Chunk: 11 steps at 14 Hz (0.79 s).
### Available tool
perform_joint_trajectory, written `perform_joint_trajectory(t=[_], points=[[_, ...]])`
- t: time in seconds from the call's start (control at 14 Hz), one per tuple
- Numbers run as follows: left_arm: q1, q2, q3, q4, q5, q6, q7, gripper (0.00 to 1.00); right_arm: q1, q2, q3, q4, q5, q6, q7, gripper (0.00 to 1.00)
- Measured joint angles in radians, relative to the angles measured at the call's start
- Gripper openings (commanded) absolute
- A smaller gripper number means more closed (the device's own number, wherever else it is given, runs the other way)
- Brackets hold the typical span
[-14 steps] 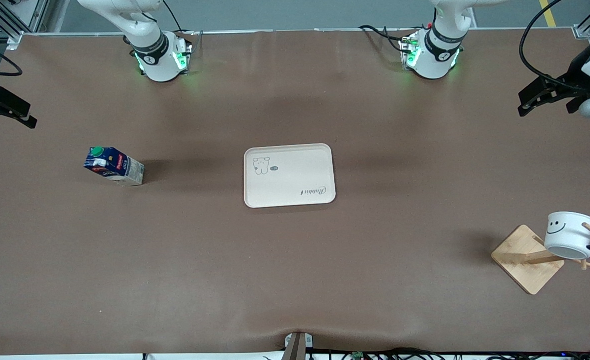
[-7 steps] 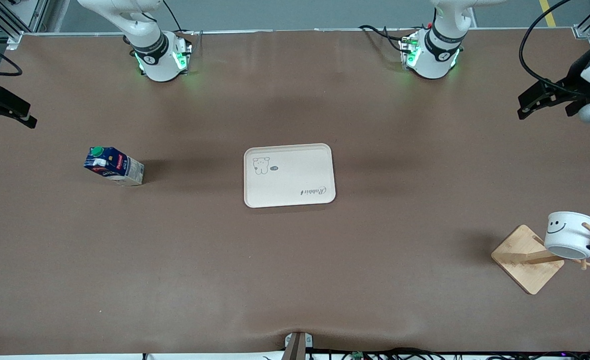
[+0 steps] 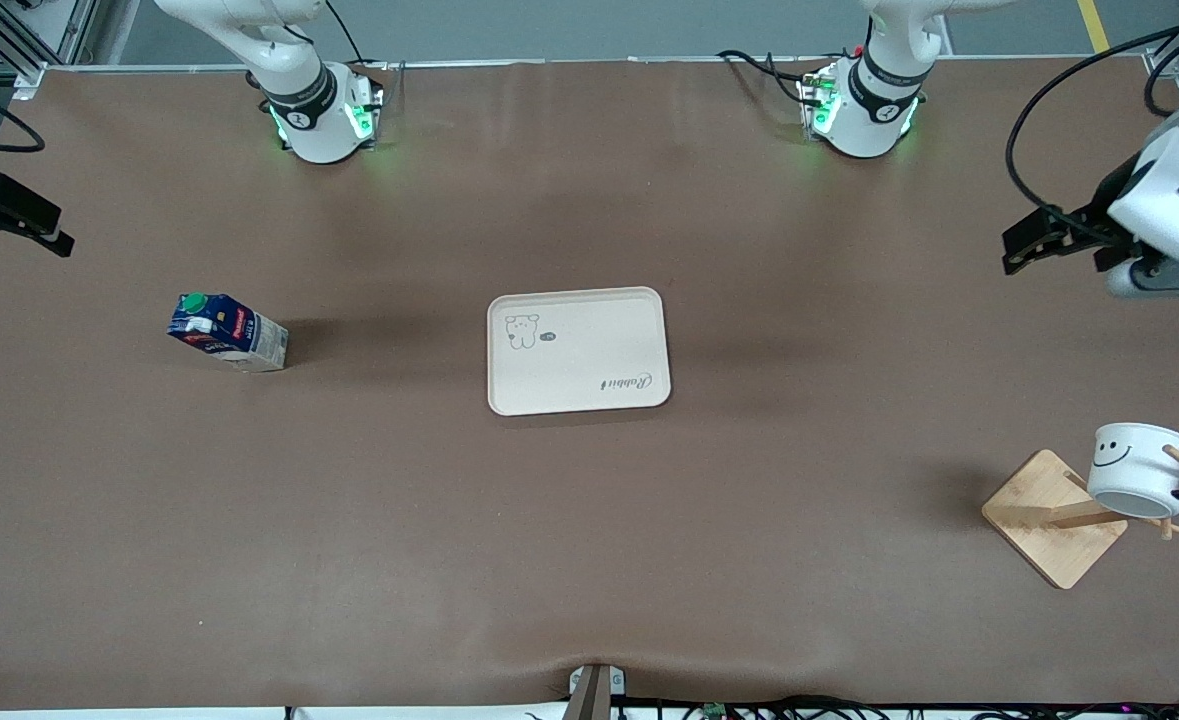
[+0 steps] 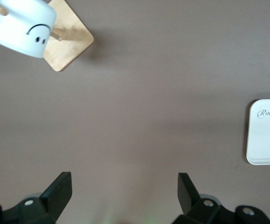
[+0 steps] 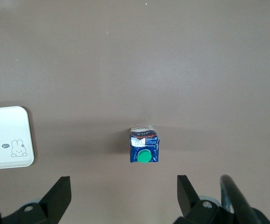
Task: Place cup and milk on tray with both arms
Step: 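Move the left gripper toward the white mug on the wooden stand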
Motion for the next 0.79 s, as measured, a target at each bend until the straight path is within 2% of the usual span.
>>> perform_joint_trajectory(t=[0.29,0.79], points=[[0.016,0.011,-0.002,-0.034,0.001,0.071,0.0,1.0,0.0,0.0,0.0,0.0,0.0,0.0,0.0,1.0],[0.147,0.016,0.002,-0.248,0.002,0.471,0.009,1.0,0.0,0.0,0.0,0.001,0.0,0.0,0.0,1.0]])
